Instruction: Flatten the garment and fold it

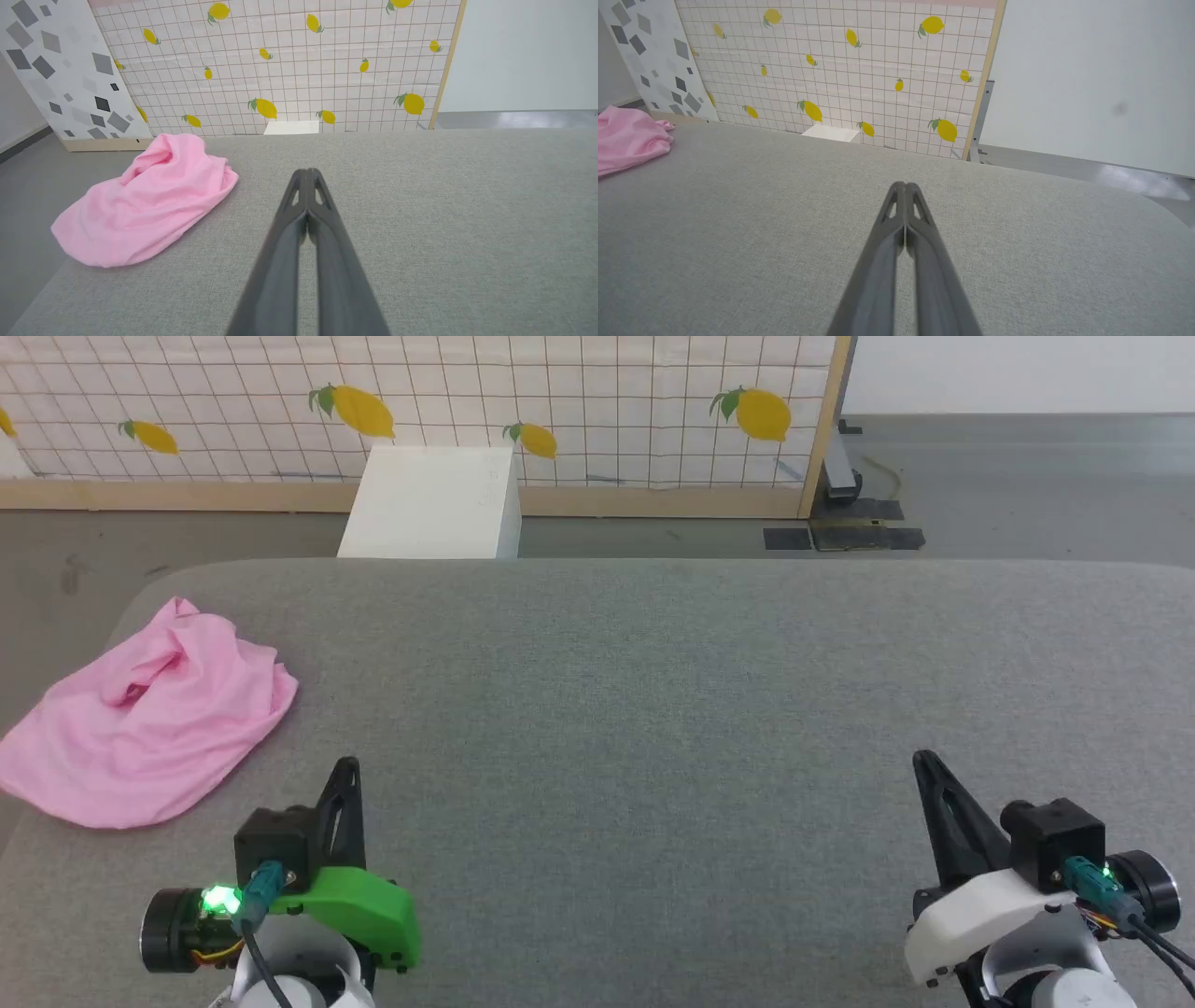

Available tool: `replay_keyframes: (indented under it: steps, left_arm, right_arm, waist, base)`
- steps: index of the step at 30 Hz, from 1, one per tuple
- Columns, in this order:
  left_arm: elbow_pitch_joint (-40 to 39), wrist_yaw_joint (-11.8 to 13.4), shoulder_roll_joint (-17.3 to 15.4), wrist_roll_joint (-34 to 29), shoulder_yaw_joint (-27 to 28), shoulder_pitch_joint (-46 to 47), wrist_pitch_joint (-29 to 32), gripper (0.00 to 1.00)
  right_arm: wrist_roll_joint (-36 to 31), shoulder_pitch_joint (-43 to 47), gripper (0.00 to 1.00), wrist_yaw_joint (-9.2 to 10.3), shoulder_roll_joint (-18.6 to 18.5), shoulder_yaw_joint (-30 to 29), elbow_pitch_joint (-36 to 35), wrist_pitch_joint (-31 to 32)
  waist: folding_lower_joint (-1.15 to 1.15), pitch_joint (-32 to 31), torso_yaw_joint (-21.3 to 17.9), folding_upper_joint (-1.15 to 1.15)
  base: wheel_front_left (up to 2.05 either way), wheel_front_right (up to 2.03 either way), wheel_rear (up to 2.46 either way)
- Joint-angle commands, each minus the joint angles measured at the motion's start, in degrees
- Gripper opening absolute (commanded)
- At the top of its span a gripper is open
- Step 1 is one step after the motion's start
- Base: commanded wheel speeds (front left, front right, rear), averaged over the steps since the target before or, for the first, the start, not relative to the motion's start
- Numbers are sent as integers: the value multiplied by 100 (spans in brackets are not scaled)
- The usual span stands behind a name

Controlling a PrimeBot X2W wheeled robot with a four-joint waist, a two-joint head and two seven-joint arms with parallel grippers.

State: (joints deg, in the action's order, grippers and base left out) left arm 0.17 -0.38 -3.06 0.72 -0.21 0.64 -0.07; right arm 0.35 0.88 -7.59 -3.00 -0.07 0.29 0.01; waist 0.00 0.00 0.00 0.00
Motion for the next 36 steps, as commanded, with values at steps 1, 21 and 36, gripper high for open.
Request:
replay_keyframes:
  steps: [1,21,36]
  left_arm:
    - [-17,38,18,-72,21,-64,7,0]
    - [-17,38,18,-72,21,-64,7,0]
    - [45,33,0,55,-60,24,-54,100]
  right_arm:
    - [-35,-88,0,10,13,7,-29,-1]
    - [-35,-88,0,10,13,7,-29,-1]
    - [27,-11,100,0,-1,-7,18,-45]
  waist:
    - [0,0,0,0]
    - [0,0,0,0]
    - [0,1,0,0]
  base:
    - [0,0,0]
    - [0,0,0]
    - [0,0,0]
